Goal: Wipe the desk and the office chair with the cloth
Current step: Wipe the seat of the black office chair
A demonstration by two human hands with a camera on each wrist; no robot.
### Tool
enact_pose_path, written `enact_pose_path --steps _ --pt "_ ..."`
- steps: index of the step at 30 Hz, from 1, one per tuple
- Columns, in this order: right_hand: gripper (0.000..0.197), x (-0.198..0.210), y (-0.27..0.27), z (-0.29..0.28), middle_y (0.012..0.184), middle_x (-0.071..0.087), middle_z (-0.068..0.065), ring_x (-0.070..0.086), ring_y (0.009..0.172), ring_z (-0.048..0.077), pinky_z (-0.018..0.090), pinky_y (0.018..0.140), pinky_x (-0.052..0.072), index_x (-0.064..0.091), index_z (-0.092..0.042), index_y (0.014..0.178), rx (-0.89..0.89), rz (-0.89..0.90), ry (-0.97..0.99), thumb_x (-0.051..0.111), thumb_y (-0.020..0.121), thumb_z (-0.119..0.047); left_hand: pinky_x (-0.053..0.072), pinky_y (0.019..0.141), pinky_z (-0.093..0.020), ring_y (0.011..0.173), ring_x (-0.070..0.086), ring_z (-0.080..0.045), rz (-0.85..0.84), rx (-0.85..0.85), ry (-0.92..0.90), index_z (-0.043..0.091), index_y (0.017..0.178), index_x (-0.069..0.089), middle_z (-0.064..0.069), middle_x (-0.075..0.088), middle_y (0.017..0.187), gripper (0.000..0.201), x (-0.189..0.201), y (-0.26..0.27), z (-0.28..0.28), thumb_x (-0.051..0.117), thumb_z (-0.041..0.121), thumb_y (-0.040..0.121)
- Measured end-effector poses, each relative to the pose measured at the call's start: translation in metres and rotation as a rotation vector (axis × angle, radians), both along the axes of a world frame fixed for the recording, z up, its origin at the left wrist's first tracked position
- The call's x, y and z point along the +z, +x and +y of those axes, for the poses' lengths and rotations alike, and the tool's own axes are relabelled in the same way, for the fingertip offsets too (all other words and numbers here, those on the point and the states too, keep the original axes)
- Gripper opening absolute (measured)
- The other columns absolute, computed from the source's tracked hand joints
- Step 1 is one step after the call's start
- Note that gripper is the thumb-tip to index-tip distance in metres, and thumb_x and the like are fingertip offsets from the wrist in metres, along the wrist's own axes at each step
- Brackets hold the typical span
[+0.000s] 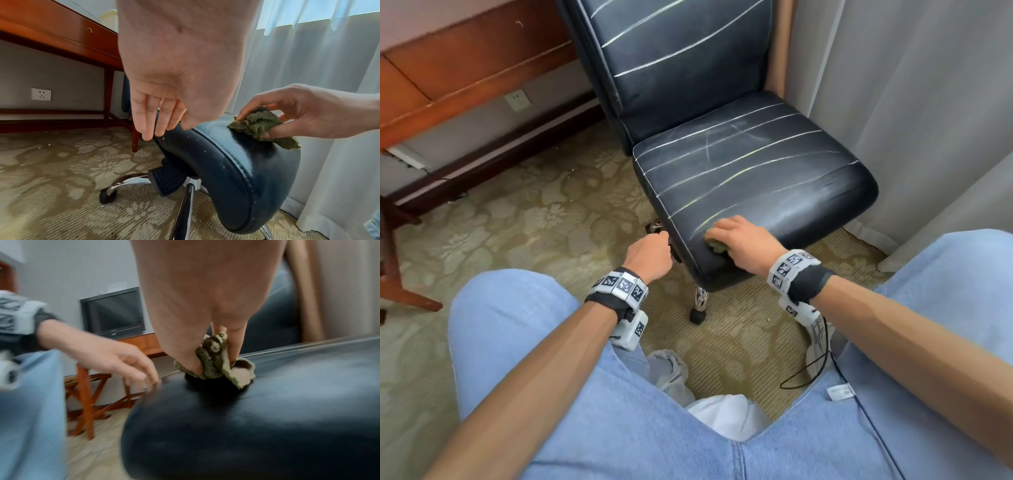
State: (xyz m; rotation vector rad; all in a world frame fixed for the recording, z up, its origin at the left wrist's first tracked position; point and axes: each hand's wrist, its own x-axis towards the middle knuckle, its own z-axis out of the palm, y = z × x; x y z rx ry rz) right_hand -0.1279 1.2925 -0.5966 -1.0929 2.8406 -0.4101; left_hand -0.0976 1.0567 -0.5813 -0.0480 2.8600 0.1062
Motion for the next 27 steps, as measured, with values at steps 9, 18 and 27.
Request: enact_pose_path --steps 9,18,27 --pt "0.047 0.004 -0.042 0.083 0.124 0.062 0.012 0.06 0.111 0.041 0.047 0.093 0.054 0.063 -0.013 0.123 -0.648 -0.018 -0.201 0.066 0.08 0.005 0.049 0.091 -0.044 0.117 0.061 -0.036 0.056 0.113 0.141 0.006 0.124 0.056 -0.016 0.063 0.128 0.031 0.008 -0.011 0.016 0.048 0.03 0.106" --pt "0.04 0.012 -0.033 0.031 0.109 0.059 0.012 0.06 0.1 0.042 0.045 0.083 0.055 0.062 -0.012 0.118 -0.547 -0.098 -0.144 0.064 0.08 0.002 0.054 0.088 -0.046 0.108 0.063 -0.039 -0.016 0.147 0.249 0.01 0.135 0.055 -0.016 0.066 0.12 0.044 0.013 -0.005 0.016 0.048 0.002 0.093" --pt "0.055 0.01 0.001 -0.053 0.118 0.057 0.003 0.053 0.107 0.028 0.046 0.077 0.056 0.046 -0.02 0.135 -0.094 -0.069 -0.014 0.064 0.088 0.002 0.047 0.099 -0.044 0.129 0.057 -0.034 -0.028 0.116 0.204 0.018 0.143 0.05 -0.01 0.058 0.143 0.044 0.015 0.0 0.007 0.051 0.011 0.099"
